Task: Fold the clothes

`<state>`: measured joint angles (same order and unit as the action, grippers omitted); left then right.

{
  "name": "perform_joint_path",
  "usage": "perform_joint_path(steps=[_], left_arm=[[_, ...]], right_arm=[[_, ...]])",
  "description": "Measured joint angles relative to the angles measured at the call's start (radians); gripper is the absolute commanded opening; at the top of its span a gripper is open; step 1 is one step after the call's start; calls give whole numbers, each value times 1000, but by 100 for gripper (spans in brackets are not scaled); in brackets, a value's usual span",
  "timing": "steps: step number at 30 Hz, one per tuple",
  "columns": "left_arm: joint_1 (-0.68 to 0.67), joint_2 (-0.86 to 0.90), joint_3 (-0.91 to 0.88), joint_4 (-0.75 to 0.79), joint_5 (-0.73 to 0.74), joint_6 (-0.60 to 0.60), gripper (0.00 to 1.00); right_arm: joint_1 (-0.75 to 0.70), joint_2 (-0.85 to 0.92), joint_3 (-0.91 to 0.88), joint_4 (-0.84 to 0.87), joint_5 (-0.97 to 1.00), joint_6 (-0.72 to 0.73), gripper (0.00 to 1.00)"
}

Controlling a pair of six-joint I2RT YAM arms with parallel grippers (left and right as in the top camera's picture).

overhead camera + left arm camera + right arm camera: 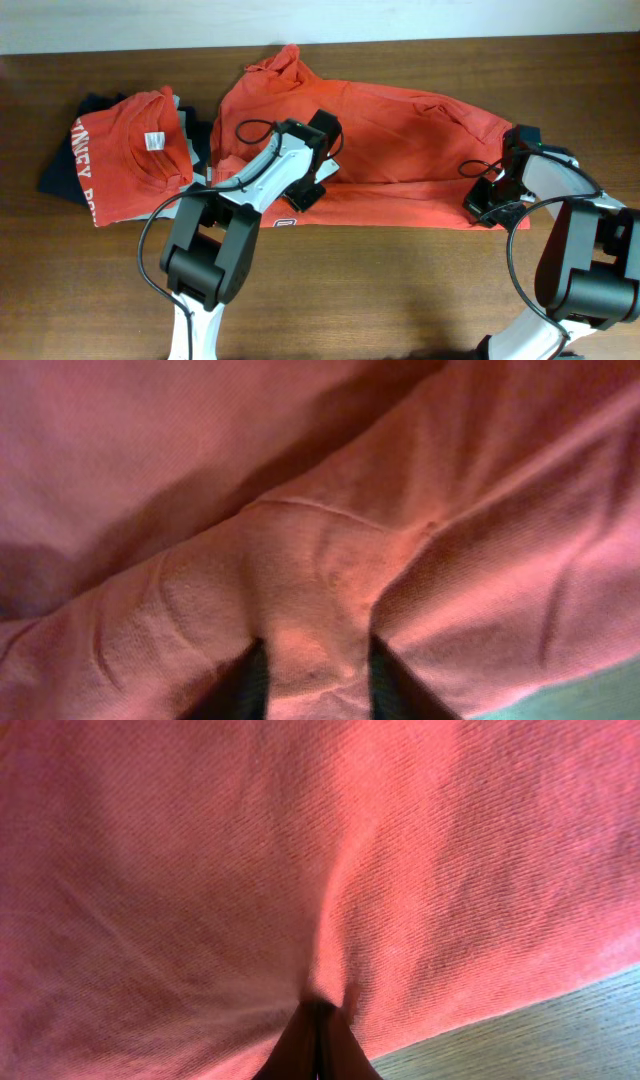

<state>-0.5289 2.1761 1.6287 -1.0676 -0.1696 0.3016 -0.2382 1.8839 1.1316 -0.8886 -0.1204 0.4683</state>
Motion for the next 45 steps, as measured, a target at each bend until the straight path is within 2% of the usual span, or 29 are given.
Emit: perform_joint_path(steps=[6,12,16,20,21,24,26,27,28,35,39,43,45], left_arm=[[-1,10,14,-39,-76,-2,0],[-1,14,157,-106,-120,-1,0],[-1,14,211,-3,-135,33,0],[1,16,212,79,-134,77,4],[1,18,212,100,-134,89,21],[1,30,213,130,-134,114,57],[1,40,213,130,-134,126,69],[1,45,213,124,-134,124,83],[1,50,213,116,-135,127,87],[2,61,220,-21,-155,64,86],[6,63,220,-24,-125,31,66],[7,97,220,6,-107,18,34],[7,122,220,10,-104,16,25]], right_arm=[[0,0,0,0,0,0,4],[0,0,0,0,0,0,4],[0,0,0,0,0,0,4],[0,0,0,0,0,0,4],[0,0,0,0,0,0,4],[0,0,0,-1,0,-1,4],[0,0,0,-1,0,0,4],[0,0,0,-1,0,0,4],[0,0,0,-1,0,0,4],[0,0,0,-1,0,-1,4],[0,0,0,-1,0,0,4],[0,0,0,-1,0,0,4],[0,0,0,-1,0,0,4]])
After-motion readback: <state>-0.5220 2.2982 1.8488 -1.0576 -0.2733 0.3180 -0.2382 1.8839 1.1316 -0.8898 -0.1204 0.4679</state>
